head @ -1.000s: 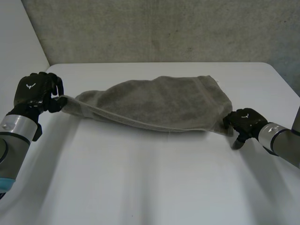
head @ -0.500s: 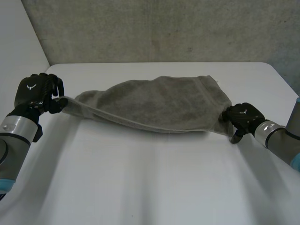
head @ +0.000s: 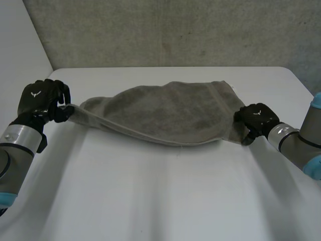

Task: Fold the towel.

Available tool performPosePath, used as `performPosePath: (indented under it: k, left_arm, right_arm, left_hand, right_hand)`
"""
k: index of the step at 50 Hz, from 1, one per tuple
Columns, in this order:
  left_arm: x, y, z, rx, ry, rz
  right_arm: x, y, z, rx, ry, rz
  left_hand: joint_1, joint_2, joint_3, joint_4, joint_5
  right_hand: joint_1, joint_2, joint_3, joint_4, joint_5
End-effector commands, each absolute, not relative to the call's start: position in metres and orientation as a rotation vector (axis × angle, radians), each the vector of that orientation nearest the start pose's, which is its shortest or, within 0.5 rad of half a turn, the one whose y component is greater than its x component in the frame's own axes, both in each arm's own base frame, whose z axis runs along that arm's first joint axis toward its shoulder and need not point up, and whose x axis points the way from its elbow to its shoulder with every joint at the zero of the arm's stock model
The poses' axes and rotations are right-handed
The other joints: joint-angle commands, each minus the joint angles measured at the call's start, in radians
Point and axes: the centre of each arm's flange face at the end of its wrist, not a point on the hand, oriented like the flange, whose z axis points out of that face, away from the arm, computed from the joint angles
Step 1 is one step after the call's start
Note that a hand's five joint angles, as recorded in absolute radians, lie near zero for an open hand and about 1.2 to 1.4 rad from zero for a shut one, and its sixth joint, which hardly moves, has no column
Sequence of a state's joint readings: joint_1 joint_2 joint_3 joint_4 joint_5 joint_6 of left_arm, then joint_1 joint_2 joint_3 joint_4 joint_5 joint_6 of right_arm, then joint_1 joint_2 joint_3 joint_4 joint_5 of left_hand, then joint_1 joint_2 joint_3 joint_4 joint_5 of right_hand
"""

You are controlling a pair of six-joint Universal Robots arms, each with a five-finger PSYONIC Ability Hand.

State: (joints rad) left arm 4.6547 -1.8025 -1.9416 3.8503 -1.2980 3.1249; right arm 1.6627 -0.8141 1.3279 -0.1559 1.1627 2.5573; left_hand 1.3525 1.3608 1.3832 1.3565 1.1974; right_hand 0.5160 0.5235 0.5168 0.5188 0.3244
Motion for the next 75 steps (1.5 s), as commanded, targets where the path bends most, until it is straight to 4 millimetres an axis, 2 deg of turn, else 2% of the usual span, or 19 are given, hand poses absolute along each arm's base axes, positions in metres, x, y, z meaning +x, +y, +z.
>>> performPosePath:
  k: [1, 19, 21, 22, 24, 25, 26, 41, 46, 51, 53, 57, 62, 63, 64, 65, 67, 75]
  left_arm:
    - [-0.175, -0.318, 0.191, 0.394, 2.253, -2.489]
    - [-0.175, -0.317, 0.190, 0.398, 2.260, -2.485]
    - [-0.175, -0.317, 0.190, 0.398, 2.260, -2.485]
    - [-0.175, -0.317, 0.190, 0.398, 2.260, -2.485]
    - [-0.175, -0.317, 0.190, 0.396, 2.259, -2.484]
    - [-0.175, -0.317, 0.190, 0.396, 2.259, -2.484]
    - [-0.175, -0.317, 0.190, 0.397, 2.260, -2.485]
    - [-0.175, -0.316, 0.190, 0.396, 2.263, -2.484]
    - [-0.175, -0.315, 0.190, 0.397, 2.262, -2.483]
    - [-0.175, -0.313, 0.190, 0.397, 2.264, -2.482]
    - [-0.175, -0.313, 0.190, 0.399, 2.264, -2.482]
    - [-0.176, -0.313, 0.190, 0.401, 2.267, -2.481]
    - [-0.176, -0.312, 0.190, 0.403, 2.265, -2.484]
    - [-0.176, -0.312, 0.190, 0.403, 2.265, -2.484]
    - [-0.176, -0.312, 0.190, 0.403, 2.267, -2.482]
    - [-0.176, -0.312, 0.190, 0.403, 2.267, -2.482]
    - [-0.176, -0.312, 0.190, 0.403, 2.268, -2.482]
    - [-0.176, -0.311, 0.187, 0.404, 2.276, -2.473]
  right_arm:
    - [0.204, -0.388, 0.114, -1.162, 2.228, -1.804]
    - [0.204, -0.389, 0.103, -1.166, 2.244, -1.771]
    - [0.204, -0.390, 0.104, -1.164, 2.243, -1.775]
    - [0.204, -0.390, 0.104, -1.164, 2.243, -1.775]
    - [0.204, -0.390, 0.105, -1.161, 2.241, -1.778]
    - [0.204, -0.390, 0.105, -1.160, 2.241, -1.778]
    - [0.204, -0.391, 0.106, -1.159, 2.239, -1.781]
    - [0.204, -0.391, 0.108, -1.150, 2.237, -1.785]
    - [0.202, -0.391, 0.118, -1.139, 2.231, -1.807]
    - [0.200, -0.391, 0.148, -1.003, 2.192, -1.831]
    - [0.200, -0.392, 0.150, -0.964, 2.191, -1.822]
    - [0.202, -0.390, 0.148, -0.944, 2.185, -1.786]
    - [0.203, -0.387, 0.132, -0.959, 2.216, -1.726]
    - [0.204, -0.386, 0.126, -0.972, 2.227, -1.707]
    - [0.205, -0.384, 0.122, -0.994, 2.236, -1.692]
    - [0.205, -0.384, 0.122, -0.995, 2.236, -1.692]
    - [0.207, -0.382, 0.114, -1.052, 2.248, -1.680]
    - [0.209, -0.379, 0.109, -1.119, 2.249, -1.675]
  left_hand:
    - [0.044, 0.035, 0.013, 0.040, 0.024]
    - [0.044, 0.035, 0.013, 0.040, 0.024]
    - [0.044, 0.035, 0.013, 0.040, 0.024]
    - [0.044, 0.035, 0.013, 0.040, 0.024]
    - [0.044, 0.035, 0.013, 0.040, 0.024]
    - [0.044, 0.035, 0.013, 0.040, 0.024]
    - [0.044, 0.035, 0.013, 0.040, 0.024]
    - [0.044, 0.035, 0.013, 0.040, 0.024]
    - [0.044, 0.035, 0.013, 0.040, 0.024]
    - [0.044, 0.035, 0.013, 0.040, 0.024]
    - [0.044, 0.035, 0.013, 0.040, 0.024]
    - [0.044, 0.035, 0.013, 0.040, 0.024]
    - [0.044, 0.035, 0.013, 0.040, 0.024]
    - [0.044, 0.035, 0.013, 0.040, 0.024]
    - [0.044, 0.035, 0.013, 0.040, 0.024]
    - [0.044, 0.035, 0.013, 0.040, 0.024]
    - [0.044, 0.035, 0.013, 0.040, 0.024]
    - [0.044, 0.035, 0.013, 0.040, 0.024]
  right_hand:
    - [-0.008, -0.016, -0.009, -0.011, 0.009]
    - [0.071, 0.064, 0.070, 0.068, 0.088]
    - [0.363, 0.355, 0.362, 0.360, 0.380]
    - [0.365, 0.357, 0.364, 0.362, 0.382]
    - [0.738, 0.731, 0.738, 0.736, 0.756]
    - [0.740, 0.733, 0.740, 0.738, 0.757]
    - [0.879, 0.871, 0.878, 0.876, 0.896]
    - [0.880, 0.873, 0.879, 0.877, 0.897]
    - [0.880, 0.873, 0.879, 0.877, 0.897]
    - [0.880, 0.873, 0.879, 0.877, 0.897]
    - [0.880, 0.873, 0.879, 0.877, 0.897]
    - [0.880, 0.873, 0.879, 0.877, 0.897]
    - [0.880, 0.873, 0.879, 0.877, 0.897]
    - [0.846, 0.839, 0.846, 0.844, 0.864]
    - [0.634, 0.626, 0.633, 0.631, 0.651]
    - [0.632, 0.624, 0.631, 0.629, 0.649]
    - [0.272, 0.265, 0.271, 0.269, 0.289]
    - [0.218, 0.210, 0.217, 0.215, 0.235]
